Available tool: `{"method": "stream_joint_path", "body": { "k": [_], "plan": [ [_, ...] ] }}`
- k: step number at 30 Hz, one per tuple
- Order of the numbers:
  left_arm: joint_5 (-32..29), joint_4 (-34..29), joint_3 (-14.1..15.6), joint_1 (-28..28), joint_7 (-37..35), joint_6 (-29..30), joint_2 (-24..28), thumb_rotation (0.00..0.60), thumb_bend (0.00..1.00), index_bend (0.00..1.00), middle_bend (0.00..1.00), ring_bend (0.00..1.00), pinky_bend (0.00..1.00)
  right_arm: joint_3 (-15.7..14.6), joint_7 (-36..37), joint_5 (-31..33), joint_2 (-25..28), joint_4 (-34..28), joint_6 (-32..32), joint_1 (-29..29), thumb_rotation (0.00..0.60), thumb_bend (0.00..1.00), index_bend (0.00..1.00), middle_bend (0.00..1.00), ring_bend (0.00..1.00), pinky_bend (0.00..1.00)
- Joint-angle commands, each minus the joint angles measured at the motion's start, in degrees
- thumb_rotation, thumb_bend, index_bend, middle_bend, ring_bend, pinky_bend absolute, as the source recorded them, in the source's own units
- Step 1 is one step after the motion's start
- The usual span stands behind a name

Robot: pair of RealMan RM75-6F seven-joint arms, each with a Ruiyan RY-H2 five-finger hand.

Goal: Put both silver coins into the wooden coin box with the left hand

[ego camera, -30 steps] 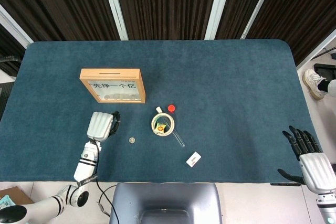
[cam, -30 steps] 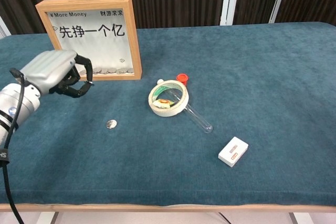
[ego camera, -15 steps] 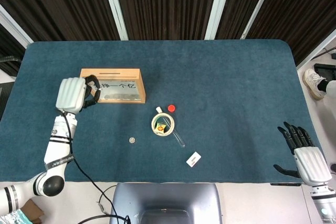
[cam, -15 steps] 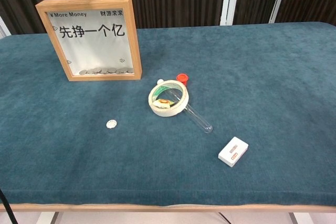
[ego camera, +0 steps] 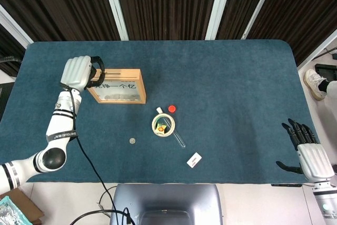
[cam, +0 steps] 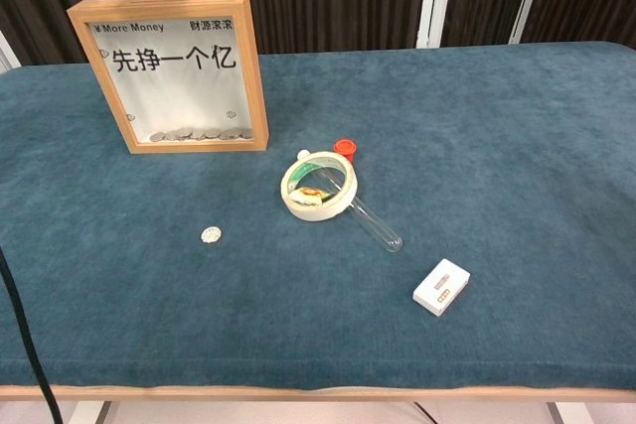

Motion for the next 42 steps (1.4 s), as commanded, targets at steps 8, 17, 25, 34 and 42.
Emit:
{"method": "stream_joint_path", "body": {
  "k": [8,17,25,34,42],
  "plan": [
    [-6.29,10.99,2.85,-5.49,-4.42,-7.86,-1.28,0.6,0.48,0.67,1.0,1.0,1.0,0.56,-0.28,1.52,-0.23,0.09,-0.93,0.44,0.6,0.1,0.0,0.0,0.0,0.02],
    [-6.74,13.69,5.78,-7.14,-6.53,-8.54,-1.53,0.6,0.47,0.67,1.0,1.0,1.0,0.42,-0.6,1.74,-0.12,-0.22,-1.33,0.57,0.6,0.1,0.0,0.0,0.0,0.02],
    [-7.28,15.74,8.17,-8.47,-7.45,-8.66,-2.65,0.6,0.47,0.66,1.0,1.0,1.0,0.46,0.04,1.95,0.18,-0.14,-1.32,0.54,0.6,0.1,0.0,0.0,0.0,0.02],
    [-7.61,15.95,10.08,-9.54,-8.33,-10.7,-2.13,0.6,0.47,0.66,1.0,1.0,1.0,0.46,0.06,2.21,0.29,-0.14,-1.21,0.41,0.6,0.1,0.0,0.0,0.0,0.02],
    [-7.91,15.8,11.69,-10.35,-8.56,-10.37,-1.94,0.6,0.46,0.65,1.0,1.0,1.0,0.41,0.01,2.04,0.27,-0.16,-1.08,0.39,0.6,0.1,0.0,0.0,0.0,0.02]
  ]
}}
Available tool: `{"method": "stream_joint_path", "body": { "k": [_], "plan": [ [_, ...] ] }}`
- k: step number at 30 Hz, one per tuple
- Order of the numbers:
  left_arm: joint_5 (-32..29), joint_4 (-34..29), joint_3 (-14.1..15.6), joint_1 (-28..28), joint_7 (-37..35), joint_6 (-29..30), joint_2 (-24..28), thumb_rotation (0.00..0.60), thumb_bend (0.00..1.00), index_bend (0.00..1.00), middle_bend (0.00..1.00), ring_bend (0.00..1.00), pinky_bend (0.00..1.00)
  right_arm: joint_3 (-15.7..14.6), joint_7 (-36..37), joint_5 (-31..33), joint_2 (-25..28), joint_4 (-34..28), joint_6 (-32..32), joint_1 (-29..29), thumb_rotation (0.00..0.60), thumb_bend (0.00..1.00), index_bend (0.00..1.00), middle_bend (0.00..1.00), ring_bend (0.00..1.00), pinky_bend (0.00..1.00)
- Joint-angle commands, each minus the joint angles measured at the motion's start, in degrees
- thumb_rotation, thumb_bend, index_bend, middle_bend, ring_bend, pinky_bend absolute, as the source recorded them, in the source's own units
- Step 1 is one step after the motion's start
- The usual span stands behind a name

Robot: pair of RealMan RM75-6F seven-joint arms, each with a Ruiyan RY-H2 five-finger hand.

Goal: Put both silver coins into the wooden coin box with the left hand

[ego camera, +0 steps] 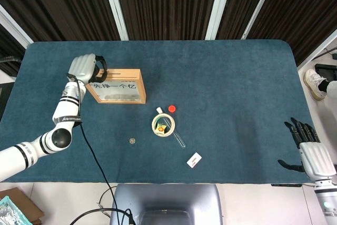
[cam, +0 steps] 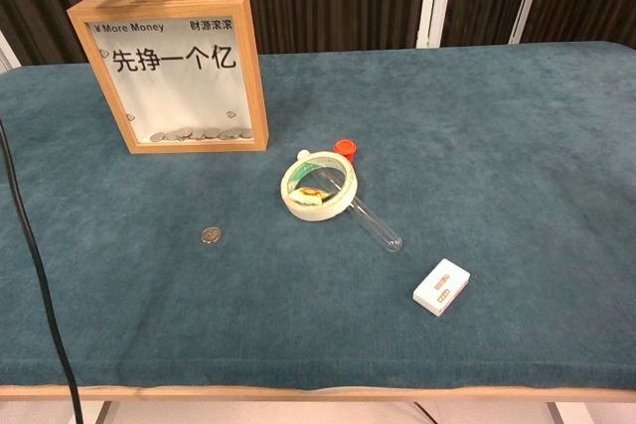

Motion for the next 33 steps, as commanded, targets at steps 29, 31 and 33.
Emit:
{"method": "stream_joint_path", "body": {
  "k": [29,31,33],
  "plan": [
    [2.09,-1.19,2.08,-0.48,-3.25,2.15,0.31,0.6,0.42,0.42,1.0,1.0,1.0,-0.02,-0.04,0.05,-0.04,0.12,0.01,0.01,0.6,0.1,0.0,0.0,0.0,0.02],
    [5.82,-4.51,1.73,0.92,-4.63,4.79,1.46,0.6,0.42,0.42,1.0,1.0,1.0,-0.02,-0.18,0.13,-0.11,0.16,-0.19,0.09,0.6,0.1,0.0,0.0,0.0,0.02],
    [11.16,-9.47,1.4,3.31,-6.9,8.64,3.02,0.6,0.42,0.42,1.0,1.0,1.0,-0.11,-0.41,0.04,-0.16,0.11,-0.38,0.18,0.6,0.1,0.0,0.0,0.0,0.02]
  ]
}}
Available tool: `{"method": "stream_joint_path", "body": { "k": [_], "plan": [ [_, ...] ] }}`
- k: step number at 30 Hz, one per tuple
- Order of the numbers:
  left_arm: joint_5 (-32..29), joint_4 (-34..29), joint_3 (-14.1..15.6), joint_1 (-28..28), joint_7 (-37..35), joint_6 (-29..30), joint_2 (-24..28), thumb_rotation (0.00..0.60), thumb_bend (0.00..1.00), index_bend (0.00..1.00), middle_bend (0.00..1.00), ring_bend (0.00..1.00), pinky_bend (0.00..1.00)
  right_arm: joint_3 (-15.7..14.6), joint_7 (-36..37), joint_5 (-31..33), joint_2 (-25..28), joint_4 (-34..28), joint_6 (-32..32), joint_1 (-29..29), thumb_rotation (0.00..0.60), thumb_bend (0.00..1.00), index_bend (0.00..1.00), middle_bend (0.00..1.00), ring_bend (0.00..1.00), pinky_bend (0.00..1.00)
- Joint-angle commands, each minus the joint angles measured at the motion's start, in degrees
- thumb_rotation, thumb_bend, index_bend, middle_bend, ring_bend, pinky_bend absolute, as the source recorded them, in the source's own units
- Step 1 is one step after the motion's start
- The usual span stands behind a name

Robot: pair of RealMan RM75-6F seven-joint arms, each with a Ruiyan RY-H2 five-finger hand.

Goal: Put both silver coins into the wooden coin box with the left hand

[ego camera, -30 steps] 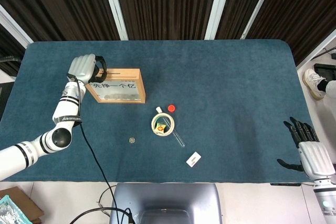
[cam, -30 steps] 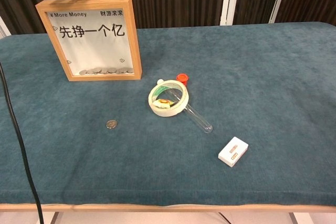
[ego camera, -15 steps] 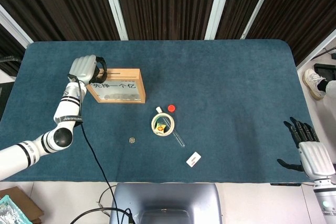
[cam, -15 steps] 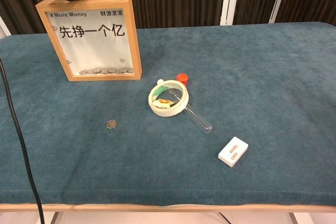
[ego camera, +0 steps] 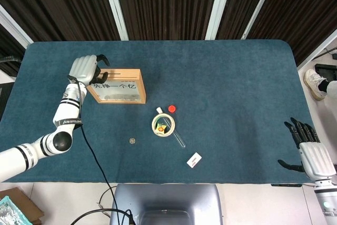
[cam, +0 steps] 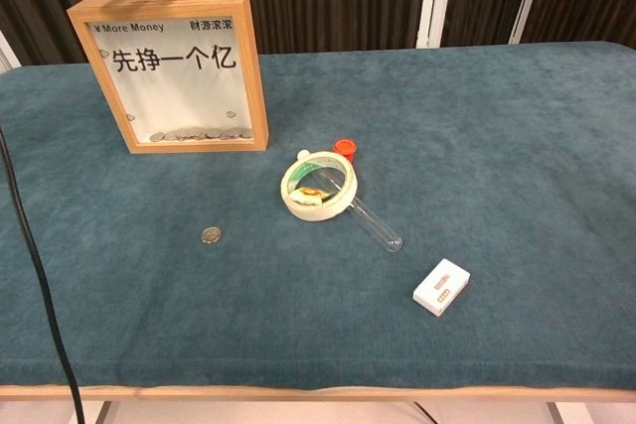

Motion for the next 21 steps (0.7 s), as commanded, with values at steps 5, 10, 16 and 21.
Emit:
{"method": "stream_joint_path", "body": {
  "k": [5,10,16,21],
  "plan": [
    [23.28,-16.52,1.62,11.31,-9.95,17.13,3.28,0.6,0.4,0.44,1.0,1.0,1.0,-0.26,-0.56,-0.47,-0.13,-0.29,0.06,0.02,0.6,0.1,0.0,0.0,0.0,0.02],
    [34.57,-21.4,9.18,18.45,-11.85,22.37,2.62,0.6,0.4,0.45,1.0,1.0,1.0,-0.48,-1.33,-1.12,-0.45,-0.62,0.27,0.06,0.6,0.1,0.0,0.0,0.0,0.02],
    [41.05,-17.88,16.81,24.26,-17.15,22.11,-3.77,0.6,0.4,0.45,1.0,1.0,1.0,-1.01,-2.8,-2.06,-1.03,-0.91,-0.03,0.31,0.6,0.1,0.0,0.0,0.0,0.02],
    [43.96,-9.46,19.61,26.6,-21.53,20.03,-11.83,0.6,0.4,0.45,1.0,1.0,1.0,-1.35,-3.52,-2.73,-1.31,-1.03,0.32,0.19,0.6,0.1,0.0,0.0,0.0,0.02]
  ]
}}
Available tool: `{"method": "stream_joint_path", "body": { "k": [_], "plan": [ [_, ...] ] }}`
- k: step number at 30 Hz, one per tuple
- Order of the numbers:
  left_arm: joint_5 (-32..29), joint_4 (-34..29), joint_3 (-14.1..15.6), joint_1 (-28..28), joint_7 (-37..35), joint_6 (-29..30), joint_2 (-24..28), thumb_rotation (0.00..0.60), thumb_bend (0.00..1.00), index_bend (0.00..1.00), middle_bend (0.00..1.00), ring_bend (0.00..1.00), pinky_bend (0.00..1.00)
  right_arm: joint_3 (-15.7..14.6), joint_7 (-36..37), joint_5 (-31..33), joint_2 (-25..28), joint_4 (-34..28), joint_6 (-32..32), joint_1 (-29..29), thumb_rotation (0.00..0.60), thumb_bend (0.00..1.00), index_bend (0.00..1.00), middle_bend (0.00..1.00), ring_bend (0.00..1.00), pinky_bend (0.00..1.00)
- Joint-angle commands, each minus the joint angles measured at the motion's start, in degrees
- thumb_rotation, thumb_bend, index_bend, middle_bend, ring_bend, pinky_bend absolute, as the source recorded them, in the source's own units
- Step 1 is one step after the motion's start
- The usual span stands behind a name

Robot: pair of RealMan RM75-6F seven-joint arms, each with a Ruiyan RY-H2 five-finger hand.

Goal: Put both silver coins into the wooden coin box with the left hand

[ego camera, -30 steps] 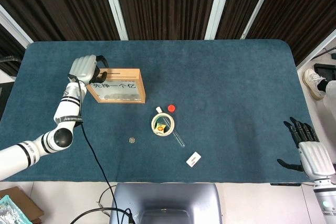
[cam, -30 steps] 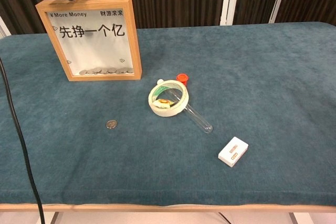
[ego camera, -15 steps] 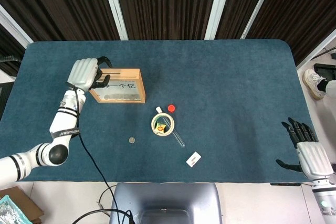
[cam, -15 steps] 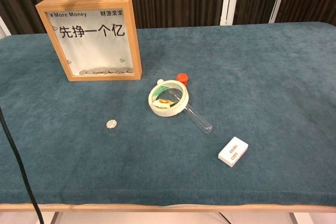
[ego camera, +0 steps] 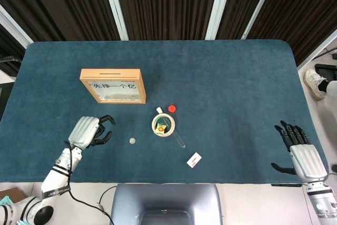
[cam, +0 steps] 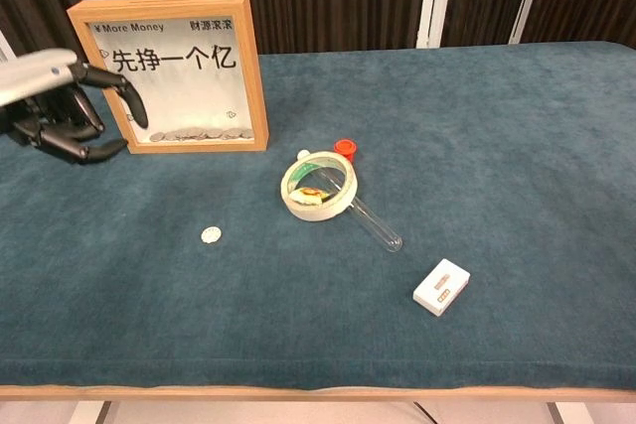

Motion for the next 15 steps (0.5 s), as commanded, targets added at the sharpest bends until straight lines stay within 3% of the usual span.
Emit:
{"method": "stream_joint_path", "body": {
  "k": [1,7,15],
  "plan": [
    [2.68,7.98,2.58,2.11,-2.75,-1.65,-7.4,0.6,0.4,0.45,1.0,1.0,1.0,-0.1,-0.16,-0.26,-0.08,-0.12,0.4,-0.16,0.6,0.1,0.0,0.0,0.0,0.02],
    [5.36,16.55,3.15,3.1,0.02,-1.47,-15.35,0.6,0.4,0.46,1.0,1.0,1.0,-0.02,0.99,-0.41,0.32,0.18,1.5,-0.64,0.6,0.1,0.0,0.0,0.0,0.02],
    [6.21,22.58,2.41,3.54,4.54,-2.64,-21.35,0.6,0.4,0.46,1.0,1.0,1.0,-0.43,1.53,-1.23,0.59,0.35,1.62,-0.67,0.6,0.1,0.0,0.0,0.0,0.02]
  ]
}}
